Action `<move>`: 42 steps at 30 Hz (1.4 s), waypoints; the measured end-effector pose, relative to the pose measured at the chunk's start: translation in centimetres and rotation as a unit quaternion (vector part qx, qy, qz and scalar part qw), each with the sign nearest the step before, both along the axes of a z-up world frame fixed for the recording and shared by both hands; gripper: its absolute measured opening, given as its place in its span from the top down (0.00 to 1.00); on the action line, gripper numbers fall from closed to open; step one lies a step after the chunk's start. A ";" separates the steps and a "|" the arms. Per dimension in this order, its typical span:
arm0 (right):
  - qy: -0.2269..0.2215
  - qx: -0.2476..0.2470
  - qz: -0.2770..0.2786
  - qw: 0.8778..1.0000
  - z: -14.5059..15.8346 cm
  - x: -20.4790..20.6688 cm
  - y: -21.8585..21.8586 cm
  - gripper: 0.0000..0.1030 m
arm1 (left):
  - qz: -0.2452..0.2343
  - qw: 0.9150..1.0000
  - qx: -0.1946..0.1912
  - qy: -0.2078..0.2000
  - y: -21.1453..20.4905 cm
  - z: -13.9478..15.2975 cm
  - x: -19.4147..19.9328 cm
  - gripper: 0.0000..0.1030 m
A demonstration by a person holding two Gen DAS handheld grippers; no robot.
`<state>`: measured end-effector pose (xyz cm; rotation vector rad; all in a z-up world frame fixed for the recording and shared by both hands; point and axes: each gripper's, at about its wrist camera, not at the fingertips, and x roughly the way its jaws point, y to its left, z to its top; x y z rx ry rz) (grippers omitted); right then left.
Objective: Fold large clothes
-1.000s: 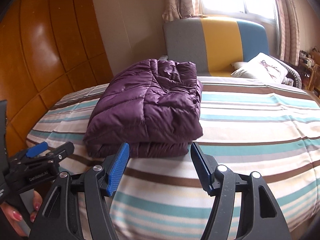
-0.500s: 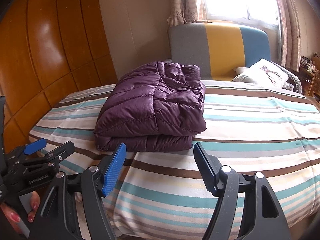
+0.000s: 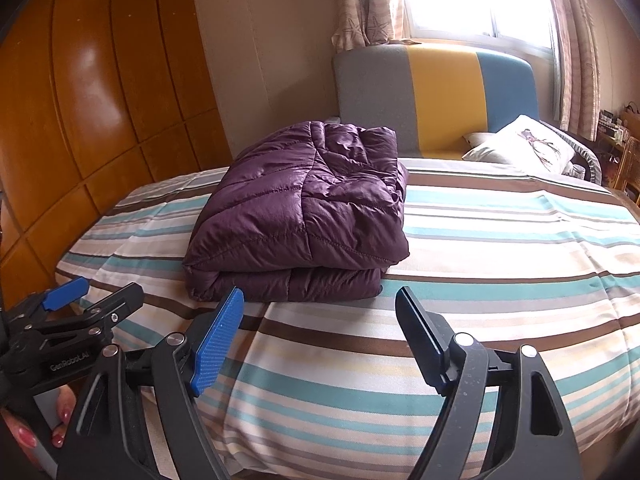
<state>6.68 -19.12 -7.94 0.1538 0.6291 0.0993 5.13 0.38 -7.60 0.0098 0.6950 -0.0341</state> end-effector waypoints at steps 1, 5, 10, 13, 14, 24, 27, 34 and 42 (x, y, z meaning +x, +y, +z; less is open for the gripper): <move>0.001 -0.002 -0.001 1.000 -0.1 0.0 0.0 0.25 | 0.000 1.000 0.000 0.000 0.0 0.0 0.0 0.02; 0.001 0.000 -0.001 1.000 -0.1 0.0 0.0 0.25 | 0.000 1.000 -0.001 0.001 0.1 0.0 0.0 0.02; 0.000 0.001 0.001 1.000 -0.1 0.0 0.0 0.25 | -0.001 1.000 -0.001 0.002 0.1 0.0 0.1 0.02; 0.000 0.001 -0.001 1.000 -0.1 0.1 0.0 0.25 | 0.000 1.000 -0.001 0.001 0.1 0.0 0.1 0.02; 0.000 0.001 -0.001 1.000 -0.2 0.1 0.0 0.25 | 0.000 1.000 -0.001 0.002 0.0 -0.1 0.1 0.02; 0.002 0.000 -0.002 1.000 -0.3 0.1 0.1 0.25 | 0.001 1.000 0.000 0.003 0.0 -0.3 0.2 0.02; 0.004 0.002 -0.002 1.000 -0.3 0.0 0.0 0.25 | -0.001 1.000 0.000 0.004 0.0 -0.3 0.2 0.02; 0.005 0.002 0.000 1.000 -0.3 0.0 0.1 0.25 | -0.002 1.000 -0.001 0.007 0.0 -0.4 0.2 0.02; 0.007 0.004 -0.001 1.000 -0.4 0.2 0.0 0.25 | -0.004 1.000 0.000 0.011 0.0 -0.5 0.3 0.02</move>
